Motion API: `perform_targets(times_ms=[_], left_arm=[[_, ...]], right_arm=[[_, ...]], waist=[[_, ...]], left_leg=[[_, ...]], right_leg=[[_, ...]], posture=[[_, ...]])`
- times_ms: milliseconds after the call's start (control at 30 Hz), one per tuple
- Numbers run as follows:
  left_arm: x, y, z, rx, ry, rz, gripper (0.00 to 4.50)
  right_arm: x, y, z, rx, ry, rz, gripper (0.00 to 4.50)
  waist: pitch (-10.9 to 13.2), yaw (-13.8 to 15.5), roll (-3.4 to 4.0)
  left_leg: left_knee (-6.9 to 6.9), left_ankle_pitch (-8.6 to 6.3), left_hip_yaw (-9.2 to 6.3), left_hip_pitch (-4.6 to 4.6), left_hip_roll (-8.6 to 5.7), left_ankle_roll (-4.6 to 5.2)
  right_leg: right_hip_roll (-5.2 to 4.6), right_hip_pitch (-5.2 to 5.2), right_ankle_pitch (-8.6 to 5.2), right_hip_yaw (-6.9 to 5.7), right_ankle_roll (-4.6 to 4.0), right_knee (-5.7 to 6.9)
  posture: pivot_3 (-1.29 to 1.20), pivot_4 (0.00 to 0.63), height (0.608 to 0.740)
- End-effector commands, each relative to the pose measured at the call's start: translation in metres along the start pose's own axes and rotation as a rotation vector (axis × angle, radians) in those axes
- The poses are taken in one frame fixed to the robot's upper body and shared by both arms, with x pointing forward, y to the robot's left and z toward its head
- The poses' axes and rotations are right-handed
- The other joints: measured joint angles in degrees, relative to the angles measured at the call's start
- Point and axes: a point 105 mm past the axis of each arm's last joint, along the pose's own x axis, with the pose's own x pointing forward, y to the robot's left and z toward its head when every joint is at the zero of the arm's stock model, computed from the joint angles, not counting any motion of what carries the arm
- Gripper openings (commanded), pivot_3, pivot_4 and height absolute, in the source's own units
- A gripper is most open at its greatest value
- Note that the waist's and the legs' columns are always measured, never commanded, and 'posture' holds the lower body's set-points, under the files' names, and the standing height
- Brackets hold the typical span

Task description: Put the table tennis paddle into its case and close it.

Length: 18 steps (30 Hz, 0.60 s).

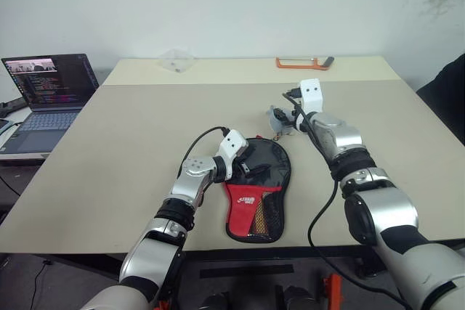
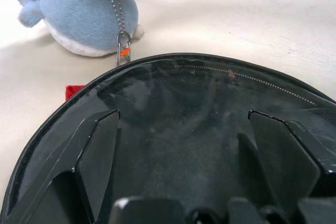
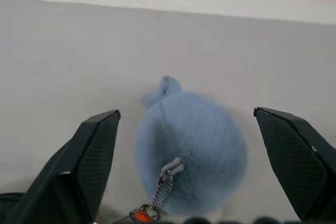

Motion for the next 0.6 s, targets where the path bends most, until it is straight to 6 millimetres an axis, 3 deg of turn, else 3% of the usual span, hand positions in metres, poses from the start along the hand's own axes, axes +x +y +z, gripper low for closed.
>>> perform_targets(times_ms=[33,367,500,600], left_arm=[[-0.001,0.003,0.014,0.040,-0.037,0.014,4.28],[-0.015,0.010,0.002,0.024,-0.009,0.078,4.28],[-0.015,0.010,-0.001,0.020,-0.004,0.086,4.30],[-0.014,0.008,-0.004,0.018,0.001,0.083,4.30]], right_arm=[[0.004,0.004,0.006,-0.018,-0.025,-0.021,4.50],[0.007,0.002,0.000,-0.144,-0.003,-0.125,4.50],[0.007,0.005,-0.001,-0.134,-0.004,-0.133,3.57],[0.008,0.009,-0.006,-0.119,0.016,-0.117,2.50]], waist=[[0.00,-0.04,0.00],[0.00,-0.59,0.03],[-0.01,-0.93,0.04],[-0.01,-1.11,0.05]], left_leg=[[0.00,0.00,0.00,0.00,0.00,0.00],[0.00,0.01,0.01,0.01,0.02,-0.01],[0.01,0.01,0.01,0.02,0.01,-0.01],[0.02,0.01,0.01,0.02,0.01,-0.01]], right_leg=[[0.00,0.00,0.00,0.01,0.00,0.01],[0.00,-0.04,0.00,0.04,0.00,0.07],[0.00,-0.03,0.00,0.05,0.00,0.09],[0.00,-0.02,0.00,0.04,0.00,0.10]], posture=[[0.00,0.150,0.740],[0.00,0.150,0.740],[0.00,0.150,0.740],[0.00,0.150,0.740]])
